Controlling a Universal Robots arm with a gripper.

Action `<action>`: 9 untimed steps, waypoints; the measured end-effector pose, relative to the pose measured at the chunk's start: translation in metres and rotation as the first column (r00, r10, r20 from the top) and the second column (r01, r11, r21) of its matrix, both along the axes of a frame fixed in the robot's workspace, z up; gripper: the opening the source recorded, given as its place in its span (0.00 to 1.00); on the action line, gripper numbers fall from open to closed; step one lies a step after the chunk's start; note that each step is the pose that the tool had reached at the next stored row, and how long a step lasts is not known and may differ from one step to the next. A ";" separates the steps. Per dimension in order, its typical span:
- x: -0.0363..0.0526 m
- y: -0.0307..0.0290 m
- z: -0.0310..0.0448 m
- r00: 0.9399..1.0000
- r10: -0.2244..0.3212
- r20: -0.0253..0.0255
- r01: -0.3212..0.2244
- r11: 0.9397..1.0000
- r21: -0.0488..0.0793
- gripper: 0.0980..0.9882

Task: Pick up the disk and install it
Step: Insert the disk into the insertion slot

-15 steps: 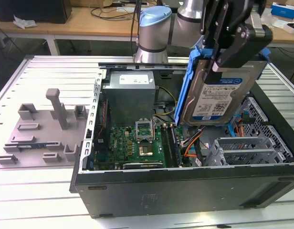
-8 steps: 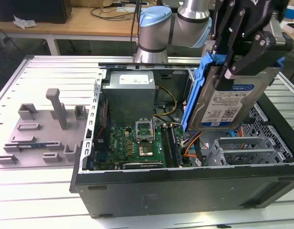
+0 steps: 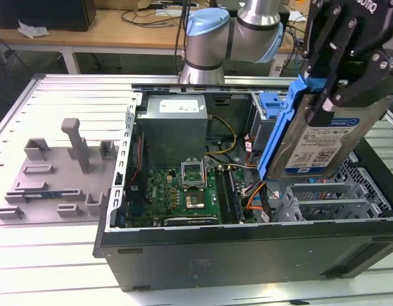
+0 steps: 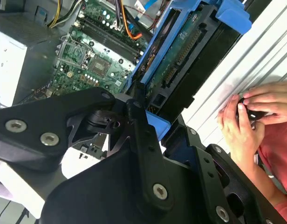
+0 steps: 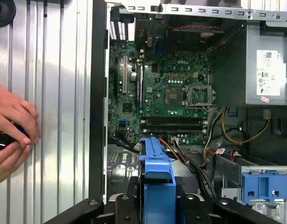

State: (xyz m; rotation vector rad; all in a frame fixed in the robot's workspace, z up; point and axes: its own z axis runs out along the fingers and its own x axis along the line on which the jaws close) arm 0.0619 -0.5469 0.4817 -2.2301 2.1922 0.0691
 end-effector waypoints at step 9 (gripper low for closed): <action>0.0326 0.0000 -0.0018 1.000 0.000 0.000 0.000 1.000 0.000 0.30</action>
